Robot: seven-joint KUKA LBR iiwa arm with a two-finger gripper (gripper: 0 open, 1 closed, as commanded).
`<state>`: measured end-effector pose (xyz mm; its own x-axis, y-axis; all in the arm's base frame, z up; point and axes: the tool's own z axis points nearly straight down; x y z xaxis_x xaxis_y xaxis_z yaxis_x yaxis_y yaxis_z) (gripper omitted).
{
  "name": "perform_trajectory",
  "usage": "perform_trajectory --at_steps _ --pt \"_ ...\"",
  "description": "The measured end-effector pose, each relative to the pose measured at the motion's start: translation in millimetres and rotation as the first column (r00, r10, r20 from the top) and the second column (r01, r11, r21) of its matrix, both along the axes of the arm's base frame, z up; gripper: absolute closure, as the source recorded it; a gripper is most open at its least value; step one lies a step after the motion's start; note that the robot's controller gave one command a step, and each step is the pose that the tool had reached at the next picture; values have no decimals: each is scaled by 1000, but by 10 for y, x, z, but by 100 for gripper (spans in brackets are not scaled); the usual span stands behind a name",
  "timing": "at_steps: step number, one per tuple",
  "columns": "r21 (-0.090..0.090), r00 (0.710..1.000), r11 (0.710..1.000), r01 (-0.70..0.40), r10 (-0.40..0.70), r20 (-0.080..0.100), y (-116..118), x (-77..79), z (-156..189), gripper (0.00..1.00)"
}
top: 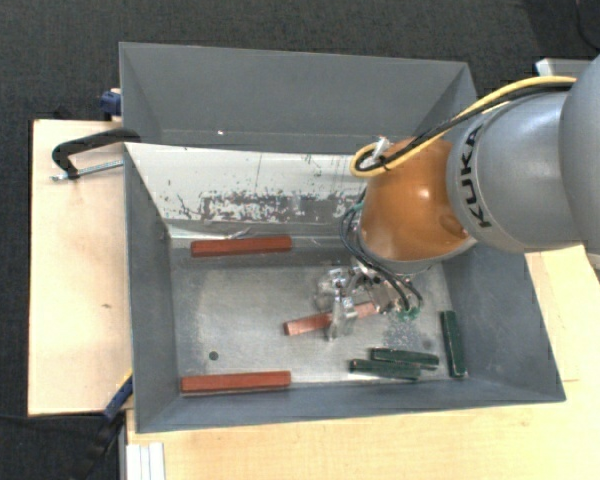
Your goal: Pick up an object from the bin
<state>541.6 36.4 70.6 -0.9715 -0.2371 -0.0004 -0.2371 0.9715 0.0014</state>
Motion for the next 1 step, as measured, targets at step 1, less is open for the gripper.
perform_trajectory --at_steps 1 --pt "0 1000 1000 -5 5 -2 38 170 482 100"
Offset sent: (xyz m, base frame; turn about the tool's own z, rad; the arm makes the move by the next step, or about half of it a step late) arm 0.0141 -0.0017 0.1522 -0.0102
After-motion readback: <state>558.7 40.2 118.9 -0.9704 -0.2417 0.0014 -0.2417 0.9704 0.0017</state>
